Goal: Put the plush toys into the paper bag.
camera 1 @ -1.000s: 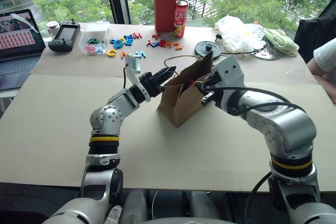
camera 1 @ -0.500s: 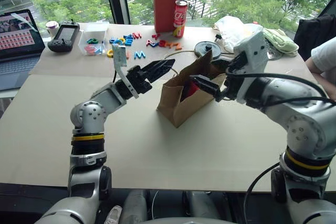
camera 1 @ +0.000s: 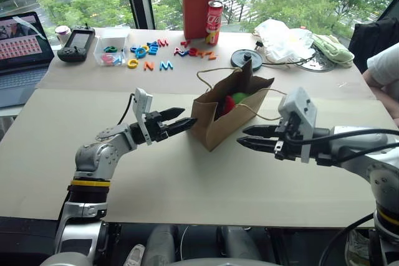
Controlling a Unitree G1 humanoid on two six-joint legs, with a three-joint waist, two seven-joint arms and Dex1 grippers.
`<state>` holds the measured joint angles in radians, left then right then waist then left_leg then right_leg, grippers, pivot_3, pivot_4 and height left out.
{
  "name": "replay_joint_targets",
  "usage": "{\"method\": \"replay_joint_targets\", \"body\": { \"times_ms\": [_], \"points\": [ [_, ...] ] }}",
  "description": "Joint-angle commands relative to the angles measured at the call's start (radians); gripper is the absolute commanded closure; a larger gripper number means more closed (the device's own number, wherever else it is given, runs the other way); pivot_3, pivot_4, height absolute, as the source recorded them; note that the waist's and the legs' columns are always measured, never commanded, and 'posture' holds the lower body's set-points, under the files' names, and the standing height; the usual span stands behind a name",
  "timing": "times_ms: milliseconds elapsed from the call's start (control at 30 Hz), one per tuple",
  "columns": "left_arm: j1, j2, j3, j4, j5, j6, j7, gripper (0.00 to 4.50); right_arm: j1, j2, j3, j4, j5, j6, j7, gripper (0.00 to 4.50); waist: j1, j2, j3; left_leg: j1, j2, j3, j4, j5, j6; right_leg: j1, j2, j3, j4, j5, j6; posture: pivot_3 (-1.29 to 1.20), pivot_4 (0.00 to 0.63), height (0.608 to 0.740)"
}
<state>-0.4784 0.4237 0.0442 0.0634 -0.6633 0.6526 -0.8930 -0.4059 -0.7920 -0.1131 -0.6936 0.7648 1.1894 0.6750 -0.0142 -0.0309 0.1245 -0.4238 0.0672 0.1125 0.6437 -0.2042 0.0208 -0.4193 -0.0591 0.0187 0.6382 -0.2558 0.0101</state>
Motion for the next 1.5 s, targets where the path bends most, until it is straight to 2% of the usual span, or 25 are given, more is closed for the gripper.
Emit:
{"method": "replay_joint_targets", "body": {
  "times_ms": [33,67,200,367,533,667,900,1100,1167,1200,1233,1500],
  "points": [
    [-0.024,0.002,-0.021,0.01,0.044,-0.062,-0.037,0.0,-0.033,0.015,0.097,0.058,-0.102,-0.044,-0.081,4.28,0.0,0.0,0.0,0.0,0.0,0.0,0.0,0.0,0.0,0.0,0.0,0.0,0.0,0.0,0.0,0.0,0.15,0.74],
    [-0.03,0.001,-0.028,0.019,0.055,-0.075,-0.044,0.0,-0.054,0.033,0.138,0.092,-0.143,-0.052,-0.116,4.48,0.0,0.0,0.0,0.0,0.0,0.0,0.0,0.0,0.0,0.0,0.0,0.0,0.0,0.0,0.0,0.0,0.15,0.74],
    [-0.049,-0.001,-0.056,0.053,0.104,-0.124,-0.077,0.0,-0.14,0.113,0.226,0.197,-0.241,-0.074,-0.196,4.48,0.002,0.0,0.0,0.0,0.0,0.0,0.001,0.001,0.001,-0.001,0.0,0.0,0.002,0.0,0.0,0.0,0.15,0.74],
    [-0.068,-0.025,-0.111,0.045,0.149,-0.162,-0.109,0.0,-0.251,0.236,0.268,0.304,-0.31,-0.085,-0.269,4.48,0.003,0.0,0.0,-0.001,0.0,0.001,0.0,0.001,0.001,-0.002,0.0,0.0,0.001,0.0,0.0,0.0,0.15,0.74],
    [-0.042,-0.031,-0.154,-0.014,0.173,-0.166,-0.12,0.0,-0.287,0.296,0.267,0.326,-0.34,-0.082,-0.287,4.48,0.006,0.0,0.0,-0.002,0.0,0.001,0.0,0.001,0.001,-0.002,0.0,-0.001,0.002,0.0,0.0,0.0,0.15,0.74],
    [-0.04,-0.059,-0.174,-0.003,0.215,-0.193,-0.073,0.0,-0.289,0.332,0.269,0.328,-0.352,-0.079,-0.297,4.48,0.004,0.0,0.0,-0.002,0.0,0.001,0.0,0.0,0.001,-0.002,0.0,-0.001,0.002,0.0,0.0,0.0,0.15,0.74],
    [-0.088,-0.152,-0.178,0.144,0.371,-0.348,0.105,0.0,-0.288,0.375,0.27,0.326,-0.369,-0.071,-0.308,4.48,0.004,0.0,0.0,-0.001,0.0,0.001,0.0,0.001,0.001,-0.002,0.0,0.0,0.003,0.0,0.0,0.0,0.15,0.74],
    [-0.103,-0.217,-0.157,0.191,0.396,-0.409,0.166,0.0,-0.284,0.378,0.268,0.324,-0.374,-0.068,-0.311,4.48,0.003,0.0,0.0,-0.002,-0.001,0.001,0.0,0.001,0.001,-0.002,0.0,-0.001,0.002,0.0,0.0,0.0,0.15,0.74],
    [-0.103,-0.229,-0.15,0.196,0.396,-0.42,0.18,0.51,-0.284,0.378,0.266,0.324,-0.375,-0.067,-0.312,4.5,0.002,0.0,0.0,-0.002,0.0,0.001,0.0,0.001,0.001,-0.002,0.0,-0.001,0.003,0.0,0.0,0.0,0.15,0.74],
    [-0.103,-0.235,-0.148,0.196,0.394,-0.425,0.184,0.62,-0.282,0.378,0.266,0.323,-0.376,-0.067,-0.312,4.5,0.002,0.0,0.0,-0.002,0.0,0.001,0.0,0.001,0.001,-0.002,0.0,-0.001,0.003,0.0,0.0,0.0,0.15,0.74],
    [-0.101,-0.239,-0.147,0.193,0.39,-0.426,0.185,1.08,-0.281,0.377,0.266,0.322,-0.378,-0.066,-0.313,4.5,0.002,0.0,0.0,-0.001,0.0,0.001,0.0,0.001,0.001,-0.002,0.0,-0.001,0.003,0.0,0.0,0.0,0.15,0.74],
    [-0.097,-0.251,-0.143,0.198,0.398,-0.431,0.198,3.95,-0.276,0.371,0.261,0.318,-0.38,-0.06,-0.316,4.5,0.002,0.0,0.0,-0.001,0.0,0.001,0.0,0.001,0.001,-0.002,0.0,-0.001,0.003,0.0,0.0,0.0,0.15,0.74]
  ]
}}
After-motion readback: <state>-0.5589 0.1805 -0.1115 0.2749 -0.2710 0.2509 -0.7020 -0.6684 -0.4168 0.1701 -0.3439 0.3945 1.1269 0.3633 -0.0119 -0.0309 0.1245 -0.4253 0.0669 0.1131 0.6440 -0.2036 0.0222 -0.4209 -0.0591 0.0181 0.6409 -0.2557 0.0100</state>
